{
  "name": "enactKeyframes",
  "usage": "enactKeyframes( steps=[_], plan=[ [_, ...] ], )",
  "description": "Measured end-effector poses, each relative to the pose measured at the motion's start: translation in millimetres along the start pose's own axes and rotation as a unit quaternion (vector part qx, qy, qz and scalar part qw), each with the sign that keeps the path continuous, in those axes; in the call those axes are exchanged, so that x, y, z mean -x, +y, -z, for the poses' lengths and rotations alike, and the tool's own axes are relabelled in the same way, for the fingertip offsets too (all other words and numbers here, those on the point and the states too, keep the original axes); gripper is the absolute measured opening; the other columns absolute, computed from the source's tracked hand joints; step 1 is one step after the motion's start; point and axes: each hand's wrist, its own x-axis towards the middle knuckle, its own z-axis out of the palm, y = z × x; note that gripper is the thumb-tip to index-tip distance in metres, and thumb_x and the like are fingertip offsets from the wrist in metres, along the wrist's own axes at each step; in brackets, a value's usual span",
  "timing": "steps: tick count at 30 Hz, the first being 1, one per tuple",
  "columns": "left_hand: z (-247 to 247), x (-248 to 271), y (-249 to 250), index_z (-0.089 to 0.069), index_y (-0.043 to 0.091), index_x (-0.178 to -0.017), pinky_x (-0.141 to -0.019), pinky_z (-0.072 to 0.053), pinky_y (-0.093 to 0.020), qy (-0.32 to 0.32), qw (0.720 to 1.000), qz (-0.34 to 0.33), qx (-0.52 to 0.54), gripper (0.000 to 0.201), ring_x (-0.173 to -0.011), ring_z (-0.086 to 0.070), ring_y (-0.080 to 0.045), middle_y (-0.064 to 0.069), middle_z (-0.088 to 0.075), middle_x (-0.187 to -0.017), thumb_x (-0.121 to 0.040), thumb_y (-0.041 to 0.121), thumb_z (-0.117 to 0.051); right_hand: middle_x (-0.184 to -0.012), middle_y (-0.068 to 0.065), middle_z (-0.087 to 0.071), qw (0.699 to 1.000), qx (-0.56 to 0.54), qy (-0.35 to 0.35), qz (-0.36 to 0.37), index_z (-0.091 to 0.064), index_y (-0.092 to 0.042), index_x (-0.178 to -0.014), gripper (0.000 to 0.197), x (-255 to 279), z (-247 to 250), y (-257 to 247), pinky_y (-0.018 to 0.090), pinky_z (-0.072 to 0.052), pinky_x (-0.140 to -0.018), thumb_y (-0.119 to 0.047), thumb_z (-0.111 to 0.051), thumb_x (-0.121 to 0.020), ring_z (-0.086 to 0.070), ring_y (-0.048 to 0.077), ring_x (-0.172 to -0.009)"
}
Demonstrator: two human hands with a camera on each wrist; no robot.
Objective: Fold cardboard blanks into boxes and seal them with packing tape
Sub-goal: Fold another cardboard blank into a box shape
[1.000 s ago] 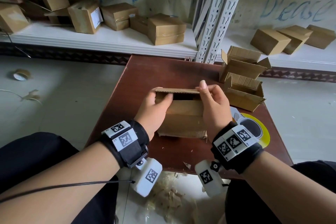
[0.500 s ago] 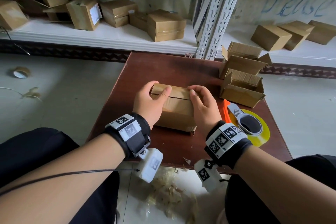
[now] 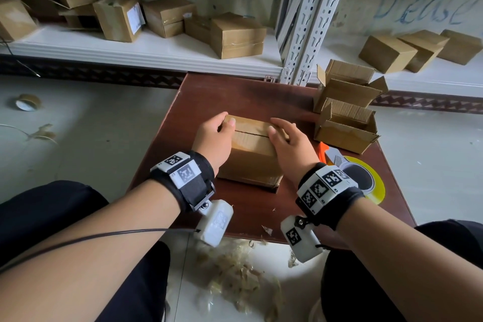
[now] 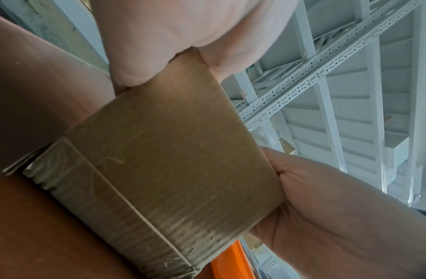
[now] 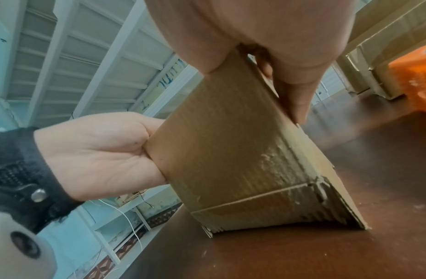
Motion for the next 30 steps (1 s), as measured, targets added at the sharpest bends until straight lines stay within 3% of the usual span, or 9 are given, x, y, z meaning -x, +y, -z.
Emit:
enactKeyframes(
  steps=[4,6,9,13,16,19,21,26,30],
  plan=[
    [-1.3,-0.8,-0.3,-0.059,0.021,-0.144,-0.099,-0.041,-0.024,0.006,1.0,0.007,0.014,0.041,-0.124,-0.056,-0.012,0.003,-0.062,-0.139,-0.105,0.033,-0.058,-0.17,0.007,-0.031,1.0,0.013,0.016,0.002,-0.056,-0.038,-0.147,0.042,-0.8,1.7,0.9,0.02,-0.027,-0.106,-0.049,-0.051,-0.106,-0.03,0.014,-0.155],
    [-0.7,-1.2,-1.3,-0.062,0.022,-0.141,-0.095,-0.043,-0.026,-0.003,1.0,0.015,0.022,0.039,-0.117,-0.059,-0.014,0.004,-0.066,-0.127,-0.104,0.032,-0.06,-0.162,0.004,-0.045,0.999,0.034,0.025,0.001,-0.056,-0.039,-0.146,0.045,-4.5,4.7,2.5,0.028,-0.039,-0.111,-0.053,-0.053,-0.104,-0.045,0.018,-0.146],
    [0.8,-1.6,-2.9,-0.064,0.023,-0.137,-0.096,-0.049,-0.03,-0.02,0.999,0.028,0.039,0.036,-0.114,-0.061,-0.017,0.006,-0.067,-0.118,-0.101,0.031,-0.064,-0.14,0.003,-0.064,0.996,0.093,0.009,-0.013,-0.049,-0.038,-0.151,0.052,-8.5,13.3,0.4,0.04,-0.053,-0.104,-0.058,-0.051,-0.103,-0.063,0.023,-0.124],
    [3.1,-4.8,-4.0,-0.066,0.025,-0.132,-0.101,-0.051,-0.035,-0.041,0.998,0.03,0.024,0.033,-0.116,-0.06,-0.018,0.006,-0.065,-0.119,-0.099,0.032,-0.067,-0.145,0.003,-0.061,0.984,0.176,-0.003,-0.018,-0.041,-0.036,-0.156,0.055,-4.3,16.9,-5.0,0.036,-0.05,-0.101,-0.057,-0.044,-0.106,-0.061,0.027,-0.127],
    [7.3,-9.3,-0.1,-0.063,0.031,-0.133,-0.107,-0.046,-0.039,-0.079,0.996,0.051,-0.002,0.033,-0.123,-0.054,-0.021,0.003,-0.059,-0.133,-0.1,0.038,-0.064,-0.146,0.001,-0.061,0.985,0.171,-0.005,-0.016,-0.041,-0.037,-0.157,0.056,-2.3,14.9,-5.8,0.035,-0.049,-0.098,-0.059,-0.043,-0.105,-0.061,0.026,-0.127],
    [13.2,-13.5,-1.2,-0.06,0.026,-0.141,-0.101,-0.043,-0.035,-0.1,0.99,0.07,-0.065,0.039,-0.123,-0.051,-0.021,-0.002,-0.053,-0.146,-0.102,0.032,-0.062,-0.148,0.002,-0.059,0.987,0.15,-0.048,-0.032,-0.041,-0.038,-0.156,0.058,-0.4,6.1,-1.4,0.046,-0.056,-0.101,-0.06,-0.048,-0.103,-0.064,0.029,-0.124],
    [14.0,-11.8,-4.4,-0.057,0.022,-0.144,-0.096,-0.044,-0.034,-0.109,0.982,0.07,-0.134,0.041,-0.119,-0.052,-0.021,-0.005,-0.054,-0.147,-0.103,0.028,-0.06,-0.149,0.001,-0.057,0.983,0.156,-0.079,-0.05,-0.037,-0.04,-0.158,0.058,4.8,-1.1,3.2,0.047,-0.057,-0.1,-0.058,-0.047,-0.104,-0.065,0.028,-0.123],
    [14.0,-7.5,-5.9,-0.057,0.018,-0.145,-0.1,-0.044,-0.032,-0.089,0.97,0.011,-0.225,0.045,-0.131,-0.055,-0.024,-0.004,-0.058,-0.146,-0.102,0.03,-0.062,-0.151,0.0,-0.055,0.987,0.137,-0.065,-0.048,-0.037,-0.042,-0.158,0.057,6.6,-5.7,9.5,0.042,-0.055,-0.104,-0.056,-0.05,-0.104,-0.061,0.023,-0.127],
    [18.6,-4.7,-4.2,-0.069,0.023,-0.129,-0.097,-0.05,-0.034,-0.049,0.951,-0.07,-0.298,0.035,-0.119,-0.061,-0.021,0.002,-0.066,-0.129,-0.095,0.033,-0.072,-0.14,-0.001,-0.063,0.987,0.139,-0.059,-0.053,-0.045,-0.044,-0.154,0.058,2.3,-1.5,12.1,0.039,-0.055,-0.1,-0.06,-0.056,-0.099,-0.064,0.021,-0.12]
  ],
)
